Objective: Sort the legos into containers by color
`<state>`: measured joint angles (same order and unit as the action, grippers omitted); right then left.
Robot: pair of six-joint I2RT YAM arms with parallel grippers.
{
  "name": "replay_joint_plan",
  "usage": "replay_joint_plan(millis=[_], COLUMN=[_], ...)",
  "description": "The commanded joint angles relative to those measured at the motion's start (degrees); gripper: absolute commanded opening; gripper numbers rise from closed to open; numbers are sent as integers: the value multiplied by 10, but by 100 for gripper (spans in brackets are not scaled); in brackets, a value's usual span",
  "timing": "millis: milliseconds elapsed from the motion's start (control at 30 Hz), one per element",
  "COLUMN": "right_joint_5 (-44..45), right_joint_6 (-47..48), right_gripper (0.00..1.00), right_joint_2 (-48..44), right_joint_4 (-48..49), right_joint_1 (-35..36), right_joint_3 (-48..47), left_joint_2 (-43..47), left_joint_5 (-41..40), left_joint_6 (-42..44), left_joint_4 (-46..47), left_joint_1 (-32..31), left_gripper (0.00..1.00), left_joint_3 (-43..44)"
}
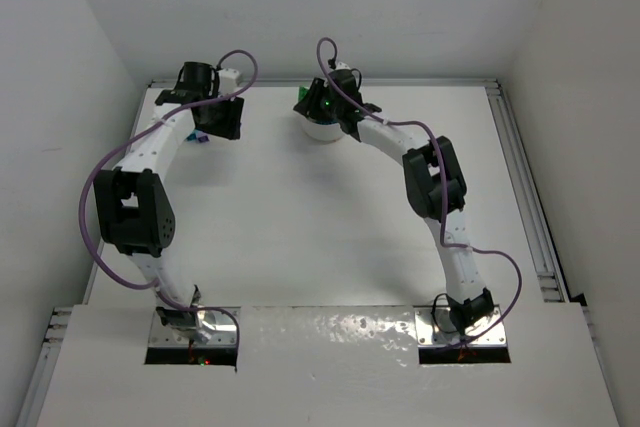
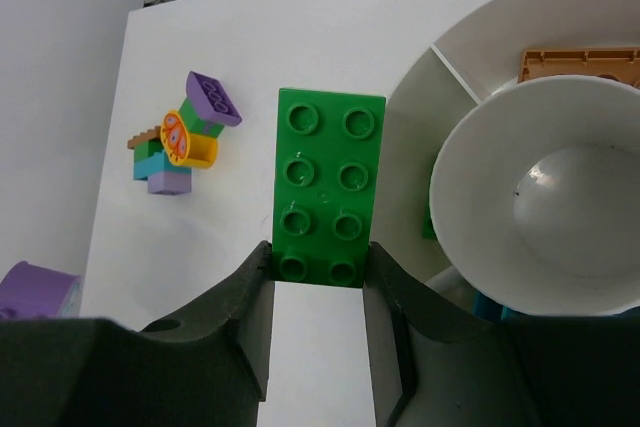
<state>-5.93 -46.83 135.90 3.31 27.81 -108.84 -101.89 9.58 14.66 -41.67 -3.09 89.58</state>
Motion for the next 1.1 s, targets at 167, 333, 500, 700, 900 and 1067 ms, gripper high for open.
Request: replay_joint_plan(millis=[167,333,500,700,900,1067], right_joint_5=[13,15,17,25,25,25], right_joint_6=[-8,-13,-15,-19,-24,-31], right_gripper=[24,28,31,32,33,35], right_joint_2=[-12,-13,-18,-27,-29,-28], right_joint_4=[14,14,16,20,23,25], right_joint_1=[-3,-4,-4,-5,-7,-9], right_joint_3=[-2,-1,4,19,20,19], left_joint_2=[27,27,28,29,29,30], left_joint_5=[1,1,0,1,2,2], left_joint_6=[-5,-5,-5,-5,-5,-5], left_joint_4=[19,19,20,19,19,19], left_joint_1=[6,6,7,7,7,7], left_gripper=[0,0,0,0,0,0], left_joint_3=[-1,0,-1,-1,0,1])
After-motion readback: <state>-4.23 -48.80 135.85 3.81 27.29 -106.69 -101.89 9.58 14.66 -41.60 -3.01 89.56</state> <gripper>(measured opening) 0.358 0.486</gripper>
